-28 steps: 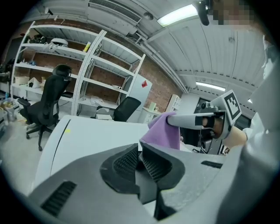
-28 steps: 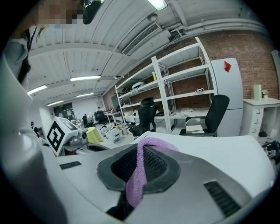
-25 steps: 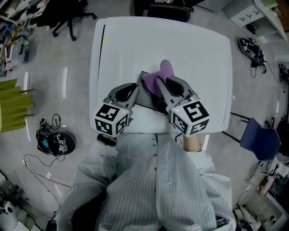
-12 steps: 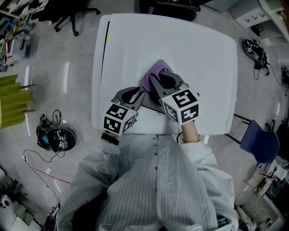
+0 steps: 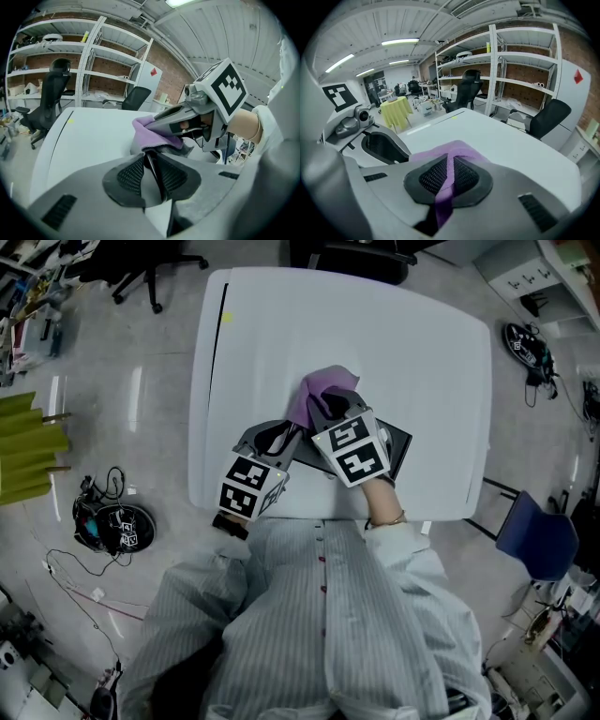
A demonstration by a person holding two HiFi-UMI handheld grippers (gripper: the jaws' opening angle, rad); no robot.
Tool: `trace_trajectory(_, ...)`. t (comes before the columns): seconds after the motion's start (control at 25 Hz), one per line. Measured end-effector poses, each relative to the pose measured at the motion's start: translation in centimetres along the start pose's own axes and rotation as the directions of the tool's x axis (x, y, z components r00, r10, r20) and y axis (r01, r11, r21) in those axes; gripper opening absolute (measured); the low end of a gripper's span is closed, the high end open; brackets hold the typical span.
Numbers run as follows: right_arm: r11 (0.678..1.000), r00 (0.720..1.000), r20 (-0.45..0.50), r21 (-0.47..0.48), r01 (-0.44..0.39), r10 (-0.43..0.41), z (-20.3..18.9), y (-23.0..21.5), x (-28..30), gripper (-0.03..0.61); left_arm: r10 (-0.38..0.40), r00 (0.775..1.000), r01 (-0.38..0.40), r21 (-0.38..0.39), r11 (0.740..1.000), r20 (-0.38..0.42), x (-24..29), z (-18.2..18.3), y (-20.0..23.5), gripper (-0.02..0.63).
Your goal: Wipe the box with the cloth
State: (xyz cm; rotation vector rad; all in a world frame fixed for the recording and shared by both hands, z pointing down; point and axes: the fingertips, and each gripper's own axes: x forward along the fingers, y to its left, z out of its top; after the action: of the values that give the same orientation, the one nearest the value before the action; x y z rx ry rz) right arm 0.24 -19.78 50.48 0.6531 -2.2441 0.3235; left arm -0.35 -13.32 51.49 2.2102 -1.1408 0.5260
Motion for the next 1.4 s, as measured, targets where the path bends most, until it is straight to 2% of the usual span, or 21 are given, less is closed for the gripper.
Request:
trace_trajectory(0.24,0.998,0.999,-0.034,-0.049,0.03,-0.031,-0.5,-0.2,-0.3,0.023,-0.002,1.0,0.002,-0.031,1.0,0.005,0.0,-0.1,0.0,0.067)
trace_trajectory(0.6,0.993,0.992,-0.096,-0.087,0.076,-0.084,-3.0,-1.3,-2.3,0.023,0.01,1.0,-0.01,-0.014,1.0,0.009,-0.2,-0.2,0.0,0.067)
trace_trajectory(0.92,0.993,0.982,-0.16,-0.088,0.085,-0.098,-5.3,-2.4,-4.5,0.023,0.013,1.0,-0.013,-0.008,1.0,-0.001,-0.1,-0.2,0.1,0.067)
trace_trajectory(1.4,0.971,0.933,-0.279,-0.139,0.196,-0.228,-10.2,-5.5,-8.8,0.023,0.012,1.0,-0.012,0.006,1.0,-0.012,-0.2,-0.1,0.0,0.067)
